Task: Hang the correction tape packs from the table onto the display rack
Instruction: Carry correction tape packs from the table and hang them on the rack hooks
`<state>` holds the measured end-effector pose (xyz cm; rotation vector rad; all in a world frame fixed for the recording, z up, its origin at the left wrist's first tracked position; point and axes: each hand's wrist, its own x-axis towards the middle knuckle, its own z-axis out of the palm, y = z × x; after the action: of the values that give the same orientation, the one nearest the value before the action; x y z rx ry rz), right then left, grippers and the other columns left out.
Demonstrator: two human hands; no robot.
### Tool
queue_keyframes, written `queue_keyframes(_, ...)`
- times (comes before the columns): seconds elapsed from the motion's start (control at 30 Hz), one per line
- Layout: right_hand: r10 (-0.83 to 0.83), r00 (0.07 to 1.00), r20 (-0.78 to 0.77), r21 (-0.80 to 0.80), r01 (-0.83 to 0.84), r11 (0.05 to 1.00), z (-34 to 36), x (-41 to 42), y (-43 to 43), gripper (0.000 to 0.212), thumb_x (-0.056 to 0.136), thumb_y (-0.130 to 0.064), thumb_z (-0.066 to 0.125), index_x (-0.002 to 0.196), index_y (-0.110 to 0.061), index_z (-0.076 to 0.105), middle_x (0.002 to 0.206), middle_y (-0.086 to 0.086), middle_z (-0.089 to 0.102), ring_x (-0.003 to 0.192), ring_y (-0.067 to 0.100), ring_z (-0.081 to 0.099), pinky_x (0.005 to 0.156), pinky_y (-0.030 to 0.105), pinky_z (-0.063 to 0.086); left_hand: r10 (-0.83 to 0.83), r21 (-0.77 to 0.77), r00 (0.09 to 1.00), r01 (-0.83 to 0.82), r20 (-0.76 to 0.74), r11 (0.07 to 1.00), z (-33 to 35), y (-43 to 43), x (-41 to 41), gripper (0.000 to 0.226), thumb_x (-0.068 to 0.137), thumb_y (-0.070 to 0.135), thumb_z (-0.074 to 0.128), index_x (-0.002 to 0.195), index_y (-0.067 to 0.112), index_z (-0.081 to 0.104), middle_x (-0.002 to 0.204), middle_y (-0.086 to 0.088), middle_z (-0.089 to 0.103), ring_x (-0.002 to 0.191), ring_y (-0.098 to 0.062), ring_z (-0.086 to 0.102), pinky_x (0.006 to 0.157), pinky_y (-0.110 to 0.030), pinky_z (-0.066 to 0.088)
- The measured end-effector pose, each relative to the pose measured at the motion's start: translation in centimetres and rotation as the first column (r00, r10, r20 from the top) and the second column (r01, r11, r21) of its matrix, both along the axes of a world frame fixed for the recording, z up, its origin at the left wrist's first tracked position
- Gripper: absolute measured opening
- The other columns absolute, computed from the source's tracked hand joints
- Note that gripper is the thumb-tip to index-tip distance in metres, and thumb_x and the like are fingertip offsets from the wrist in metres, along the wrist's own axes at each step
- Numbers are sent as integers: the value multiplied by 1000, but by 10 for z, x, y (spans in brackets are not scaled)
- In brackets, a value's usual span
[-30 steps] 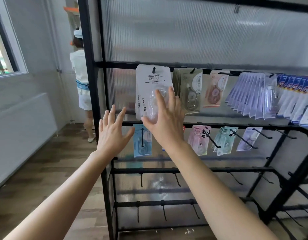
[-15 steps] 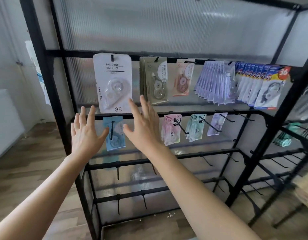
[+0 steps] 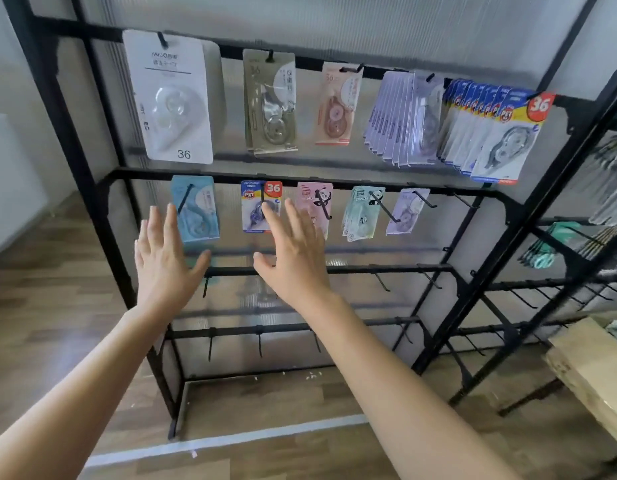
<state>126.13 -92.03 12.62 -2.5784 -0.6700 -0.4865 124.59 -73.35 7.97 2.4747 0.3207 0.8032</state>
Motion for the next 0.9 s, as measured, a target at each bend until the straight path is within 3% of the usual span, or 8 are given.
queue_keyframes(0.17, 76, 988, -131, -92, -88, 992, -38, -37, -20, 73, 90, -36, 55, 151, -27, 17, 159, 9, 7, 145, 32, 5, 113, 51, 8, 80, 53, 975, -70, -208, 996, -40, -25, -62, 74, 90, 36, 60, 151, 22, 22, 160, -9, 3, 147, -28, -2, 117, -45, -1)
queue_keyframes(0.37, 235, 924, -303, -175, -296, 939, -79, -100, -9, 73, 91, -39, 53, 151, -29, 13, 159, 9, 6, 145, 35, 2, 115, 53, 8, 195, 44, 893, -194, -406, 980, -85, -24, -168, 70, 90, 44, 57, 150, 27, 24, 160, -7, 3, 147, -28, -2, 116, -47, -2)
queue_keyframes(0.63, 396, 807, -438, -244, -531, 812, -108, -198, 31, 73, 92, -42, 51, 151, -30, 10, 159, 9, 5, 145, 33, 1, 114, 55, 2, 372, 21, 763, -426, -529, 904, -116, -17, -318, 71, 89, 45, 59, 149, 27, 27, 160, -8, 6, 147, -29, 4, 117, -46, 4)
queue_keyframes(0.9, 517, 656, -549, -227, -713, 664, -135, -345, 71, 75, 91, -41, 53, 151, -31, 10, 160, 8, 4, 146, 33, 0, 114, 54, 0, 496, -28, 611, -647, -617, 762, -139, -24, -511, 72, 90, 44, 58, 151, 27, 24, 161, -7, 5, 147, -28, 4, 117, -45, 3)
